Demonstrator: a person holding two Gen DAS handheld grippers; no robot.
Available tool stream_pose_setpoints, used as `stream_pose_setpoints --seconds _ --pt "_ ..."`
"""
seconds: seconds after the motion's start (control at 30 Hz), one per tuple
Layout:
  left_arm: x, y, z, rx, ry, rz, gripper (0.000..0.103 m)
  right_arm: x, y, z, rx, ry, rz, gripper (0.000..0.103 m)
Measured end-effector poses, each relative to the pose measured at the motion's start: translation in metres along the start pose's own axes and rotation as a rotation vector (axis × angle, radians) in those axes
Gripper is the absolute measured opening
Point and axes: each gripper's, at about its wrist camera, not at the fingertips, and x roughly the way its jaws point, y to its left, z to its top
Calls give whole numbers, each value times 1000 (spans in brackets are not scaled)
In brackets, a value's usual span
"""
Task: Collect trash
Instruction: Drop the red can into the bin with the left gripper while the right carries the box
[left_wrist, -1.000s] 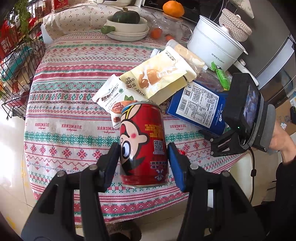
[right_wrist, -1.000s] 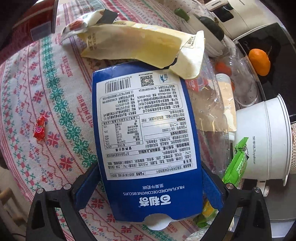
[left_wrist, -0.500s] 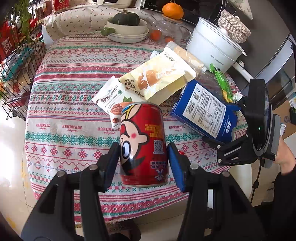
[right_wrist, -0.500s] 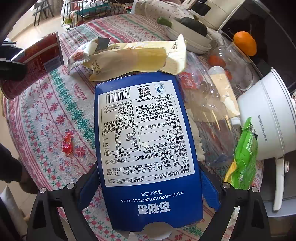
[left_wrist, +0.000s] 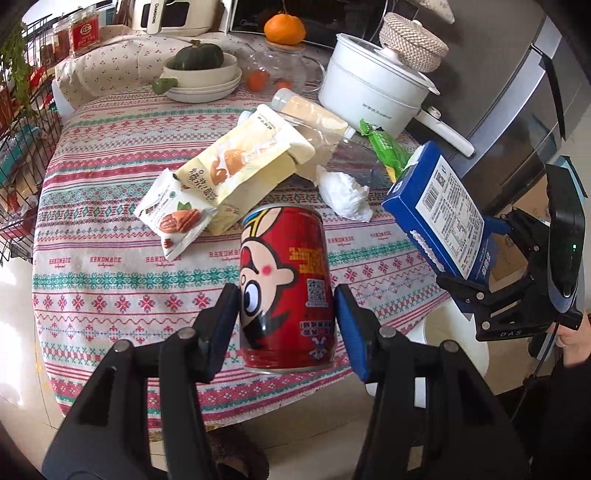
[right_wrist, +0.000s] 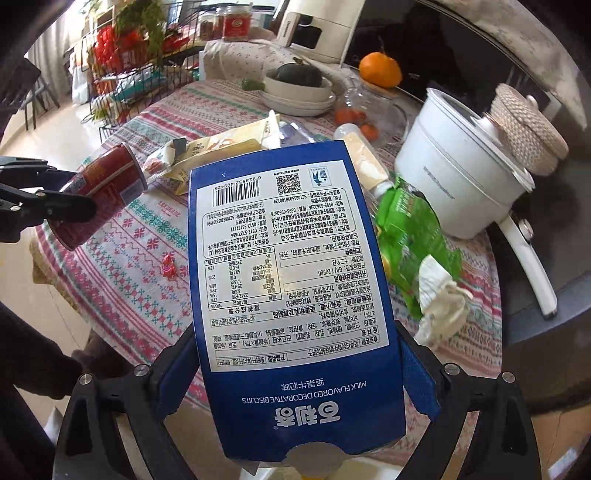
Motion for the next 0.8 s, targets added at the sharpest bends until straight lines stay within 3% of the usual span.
stream_pose_setpoints --seconds 0.33,0.6,0.8 --pt "2 -72 -14 160 11 -63 55 -41 -37 -73 207 -3 -29 96" --pt "28 -149 -35 330 93 -119 55 -55 -72 -132 394 80 -16 96" --pt "50 -208 -56 439 170 -176 55 -64 -89 -174 443 122 -62 96"
